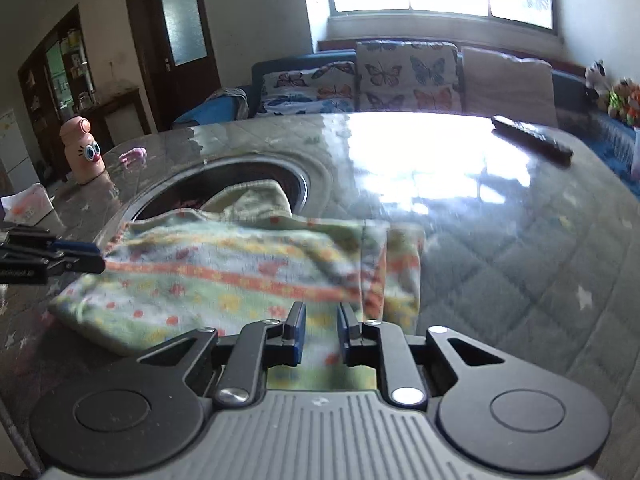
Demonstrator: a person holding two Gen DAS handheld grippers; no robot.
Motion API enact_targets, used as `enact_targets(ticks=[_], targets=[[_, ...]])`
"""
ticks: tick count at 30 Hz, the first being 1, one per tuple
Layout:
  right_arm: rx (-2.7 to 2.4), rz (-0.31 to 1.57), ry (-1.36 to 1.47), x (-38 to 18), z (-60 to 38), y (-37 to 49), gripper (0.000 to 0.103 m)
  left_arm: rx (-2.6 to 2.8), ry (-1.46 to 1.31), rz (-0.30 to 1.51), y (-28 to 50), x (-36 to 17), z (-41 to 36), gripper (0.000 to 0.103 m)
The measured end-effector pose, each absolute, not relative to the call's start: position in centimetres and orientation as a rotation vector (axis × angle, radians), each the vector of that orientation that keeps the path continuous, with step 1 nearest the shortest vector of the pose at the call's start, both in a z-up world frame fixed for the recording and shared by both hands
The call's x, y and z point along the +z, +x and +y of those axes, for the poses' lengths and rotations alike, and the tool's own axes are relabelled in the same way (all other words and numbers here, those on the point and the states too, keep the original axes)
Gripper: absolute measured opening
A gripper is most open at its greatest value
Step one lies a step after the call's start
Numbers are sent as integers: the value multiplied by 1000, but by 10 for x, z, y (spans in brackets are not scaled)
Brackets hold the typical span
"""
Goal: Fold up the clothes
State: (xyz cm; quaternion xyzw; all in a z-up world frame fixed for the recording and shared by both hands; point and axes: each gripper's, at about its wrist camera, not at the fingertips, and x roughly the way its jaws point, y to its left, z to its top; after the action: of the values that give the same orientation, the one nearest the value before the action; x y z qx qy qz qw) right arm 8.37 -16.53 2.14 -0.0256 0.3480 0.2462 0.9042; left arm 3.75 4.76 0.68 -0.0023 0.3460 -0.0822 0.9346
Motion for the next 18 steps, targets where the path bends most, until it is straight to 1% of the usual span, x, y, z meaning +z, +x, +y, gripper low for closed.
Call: enact_targets(ticks=[8,12,15,18], targets=[[510,711,-37,17,-148,132,18,-113,-9,746,82,-2,62,27],[494,719,-41,11,-146,148,18,-97,13,759,90,-9,64,27],[487,724,-30,7,-148,154,16,-86,7,765,92,-11,67,27],[466,712,-39,11,-148,150,20,-78,1,754,89,-7,70,27]])
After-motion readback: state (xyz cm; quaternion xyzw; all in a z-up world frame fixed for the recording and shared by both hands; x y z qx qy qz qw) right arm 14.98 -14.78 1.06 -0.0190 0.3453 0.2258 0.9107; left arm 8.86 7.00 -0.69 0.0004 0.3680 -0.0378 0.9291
